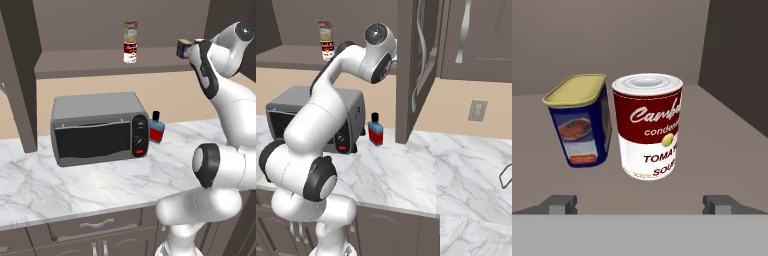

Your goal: Stack two cans on top of the other two cans in the cabinet.

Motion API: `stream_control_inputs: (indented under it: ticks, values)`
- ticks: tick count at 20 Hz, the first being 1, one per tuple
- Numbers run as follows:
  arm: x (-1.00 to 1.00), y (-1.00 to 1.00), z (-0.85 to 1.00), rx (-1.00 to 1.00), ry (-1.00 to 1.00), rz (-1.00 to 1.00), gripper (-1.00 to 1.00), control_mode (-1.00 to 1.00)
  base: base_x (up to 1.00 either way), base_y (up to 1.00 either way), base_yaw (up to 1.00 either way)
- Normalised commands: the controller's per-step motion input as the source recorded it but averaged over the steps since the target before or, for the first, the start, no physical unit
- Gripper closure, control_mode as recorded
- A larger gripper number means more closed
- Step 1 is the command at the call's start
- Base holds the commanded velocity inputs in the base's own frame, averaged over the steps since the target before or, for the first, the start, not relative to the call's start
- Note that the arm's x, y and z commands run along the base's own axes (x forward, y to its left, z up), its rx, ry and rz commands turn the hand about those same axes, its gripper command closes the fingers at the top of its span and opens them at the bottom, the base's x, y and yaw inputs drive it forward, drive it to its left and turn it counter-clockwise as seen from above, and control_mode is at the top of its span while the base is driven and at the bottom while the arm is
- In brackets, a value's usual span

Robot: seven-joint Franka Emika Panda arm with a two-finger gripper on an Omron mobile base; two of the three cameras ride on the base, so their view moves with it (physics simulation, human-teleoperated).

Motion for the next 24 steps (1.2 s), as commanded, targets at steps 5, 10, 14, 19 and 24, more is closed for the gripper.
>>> stream_control_inputs:
  ticks: [5, 10, 14, 19, 24]
  values:
    - [0.25, -0.09, 0.00, 0.00, 0.00, -0.03, -1.00, -1.00, 0.00, 0.00, 0.00]
    - [0.26, -0.02, 0.00, 0.00, 0.00, -0.01, -1.00, -1.00, 0.00, 0.00, 0.00]
    - [0.26, -0.08, 0.00, 0.00, 0.00, 0.00, -1.00, -1.00, 0.00, 0.00, 0.00]
    - [0.12, -0.15, 0.00, 0.00, 0.00, 0.00, -1.00, -1.00, 0.00, 0.00, 0.00]
    - [0.05, -0.14, -0.01, 0.00, 0.01, 0.00, -1.00, -1.00, 0.00, 0.00, 0.00]
